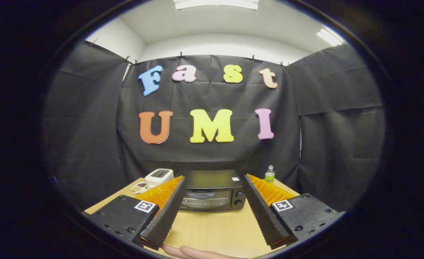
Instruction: Open the toaster oven, put the food inside, and close the toaster oven door.
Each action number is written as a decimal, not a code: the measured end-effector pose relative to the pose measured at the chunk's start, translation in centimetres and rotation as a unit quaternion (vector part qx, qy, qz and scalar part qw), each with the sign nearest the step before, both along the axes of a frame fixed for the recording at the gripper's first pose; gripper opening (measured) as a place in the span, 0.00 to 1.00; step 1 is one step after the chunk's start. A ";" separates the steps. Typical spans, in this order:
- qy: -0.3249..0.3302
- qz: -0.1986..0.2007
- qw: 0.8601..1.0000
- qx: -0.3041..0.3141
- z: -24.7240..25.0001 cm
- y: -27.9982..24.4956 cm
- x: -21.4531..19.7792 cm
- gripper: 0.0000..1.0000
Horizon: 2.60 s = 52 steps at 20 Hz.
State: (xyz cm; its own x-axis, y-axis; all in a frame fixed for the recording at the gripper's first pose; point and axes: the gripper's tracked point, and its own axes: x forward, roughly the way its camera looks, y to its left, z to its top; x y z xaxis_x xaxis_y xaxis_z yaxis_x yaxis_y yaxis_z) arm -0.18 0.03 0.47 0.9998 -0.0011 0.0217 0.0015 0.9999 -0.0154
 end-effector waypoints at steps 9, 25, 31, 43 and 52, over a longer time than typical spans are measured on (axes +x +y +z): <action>-0.006 0.000 1.000 0.002 -0.3 -0.3 0.4 1.00; -0.017 0.034 0.999 -0.010 -3.1 2.4 8.3 1.00; 0.028 0.043 0.999 0.007 -7.3 2.8 16.1 1.00; 0.111 0.059 0.992 -0.009 -16.0 3.7 27.5 1.00; 0.121 0.058 0.991 0.005 -17.4 3.8 26.7 1.00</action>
State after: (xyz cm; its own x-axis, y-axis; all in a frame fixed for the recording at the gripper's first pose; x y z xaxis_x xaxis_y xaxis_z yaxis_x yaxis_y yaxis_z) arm 26.50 3.78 -16.97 0.9691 0.1142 -0.2188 -0.1151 0.9933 0.0086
